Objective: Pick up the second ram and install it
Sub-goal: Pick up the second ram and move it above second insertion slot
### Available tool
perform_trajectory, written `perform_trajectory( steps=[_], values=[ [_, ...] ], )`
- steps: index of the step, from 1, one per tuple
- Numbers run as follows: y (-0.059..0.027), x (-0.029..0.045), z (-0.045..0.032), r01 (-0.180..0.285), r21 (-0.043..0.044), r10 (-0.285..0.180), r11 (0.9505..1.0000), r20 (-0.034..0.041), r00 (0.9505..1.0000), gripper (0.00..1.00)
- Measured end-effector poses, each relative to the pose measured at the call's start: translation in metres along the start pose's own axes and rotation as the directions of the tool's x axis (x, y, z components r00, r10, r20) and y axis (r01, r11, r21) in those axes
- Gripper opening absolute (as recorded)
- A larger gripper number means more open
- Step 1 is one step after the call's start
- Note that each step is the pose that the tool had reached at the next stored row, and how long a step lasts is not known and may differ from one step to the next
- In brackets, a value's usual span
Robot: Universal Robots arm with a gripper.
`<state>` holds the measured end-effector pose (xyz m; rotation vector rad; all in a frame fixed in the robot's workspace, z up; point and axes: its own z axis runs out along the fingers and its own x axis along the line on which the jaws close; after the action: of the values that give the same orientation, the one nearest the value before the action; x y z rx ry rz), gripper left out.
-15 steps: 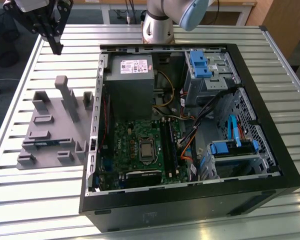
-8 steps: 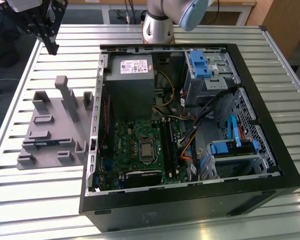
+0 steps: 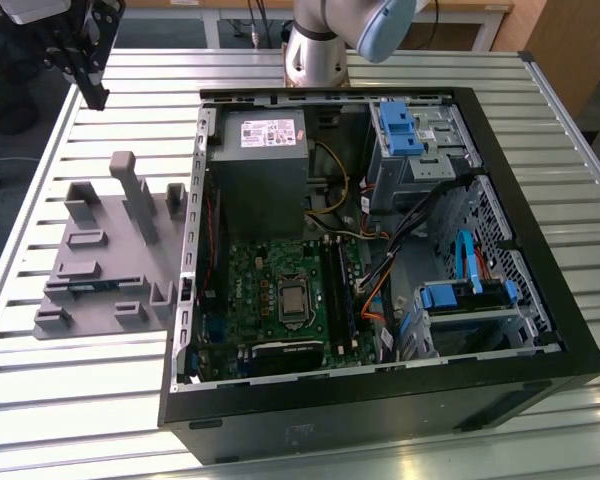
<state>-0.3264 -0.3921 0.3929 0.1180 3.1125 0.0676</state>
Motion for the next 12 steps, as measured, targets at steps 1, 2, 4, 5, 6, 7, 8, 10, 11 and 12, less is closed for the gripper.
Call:
perform_trajectory(
  steps=[1,2,4,5,6,7,8,10,11,12],
  values=[
    [-0.0001,0.0013,0.0,0.0,0.0,0.0,1.0,0.0,1.0,0.11],
    [-0.0002,0.0027,-0.0001,0.0,0.0,0.0,1.0,0.0,1.0,0.11],
    [-0.0004,0.0052,-0.0001,0.0,0.0,0.0,1.0,0.0,1.0,0.11],
    [-0.0005,0.0065,-0.0002,0.0,0.0,0.0,1.0,0.0,1.0,0.11],
    [-0.0006,0.0078,-0.0002,0.0,0.0,0.0,1.0,0.0,1.0,0.11],
    [-0.0007,0.0092,-0.0002,0.0,0.0001,0.0,1.0,0.0,1.0,0.11],
    [-0.0008,0.0106,-0.0003,0.0,0.0001,0.0,1.0,0.0,1.0,0.11],
    [-0.001,0.0139,-0.0003,0.0,0.0,0.0,1.0,0.0001,1.0,0.11],
    [-0.0012,0.0158,-0.0004,0.0,0.0,0.0,1.0,0.0,1.0,0.11],
    [-0.0013,0.0178,-0.0004,0.0,0.0,0.0,1.0,0.0001,1.0,0.11]
  ],
)
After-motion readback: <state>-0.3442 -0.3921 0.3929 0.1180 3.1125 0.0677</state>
